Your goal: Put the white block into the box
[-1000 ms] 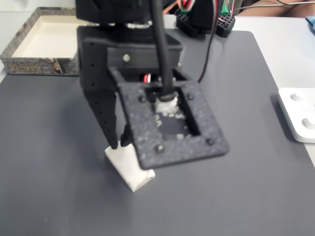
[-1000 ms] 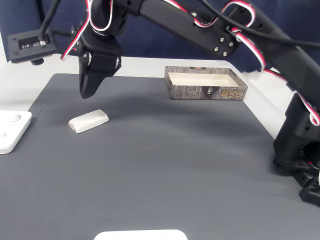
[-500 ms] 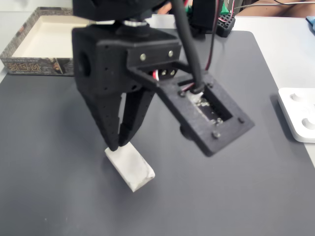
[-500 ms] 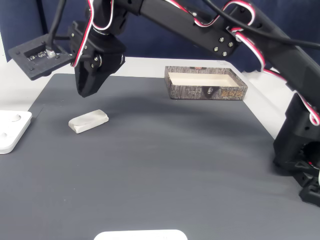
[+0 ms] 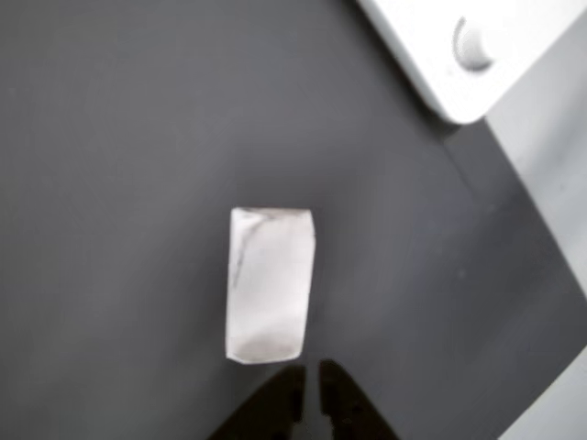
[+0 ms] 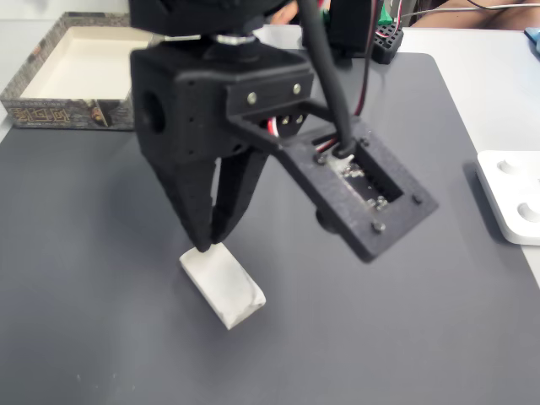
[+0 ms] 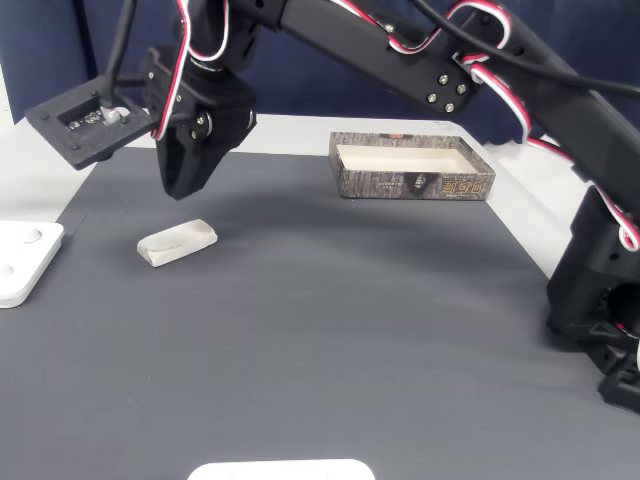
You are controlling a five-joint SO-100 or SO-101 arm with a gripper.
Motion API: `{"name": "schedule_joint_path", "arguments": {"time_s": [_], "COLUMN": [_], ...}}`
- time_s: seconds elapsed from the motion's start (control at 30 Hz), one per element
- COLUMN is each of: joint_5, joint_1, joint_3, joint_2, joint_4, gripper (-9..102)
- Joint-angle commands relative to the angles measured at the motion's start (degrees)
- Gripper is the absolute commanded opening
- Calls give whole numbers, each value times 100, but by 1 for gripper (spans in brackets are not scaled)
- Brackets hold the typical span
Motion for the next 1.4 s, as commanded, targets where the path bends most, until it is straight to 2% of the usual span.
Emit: {"name": "schedule_joint_path", "arguments": {"time_s": [0.0,1.13,1.37], "joint_5": [-158,-105,-88], "joint_1": [44,-202,-220], "joint_3": [-149,-18,-35], "joint_2": [53,-97,-141], "joint_4": [44,79,70], "gripper": [-1,0,4]}}
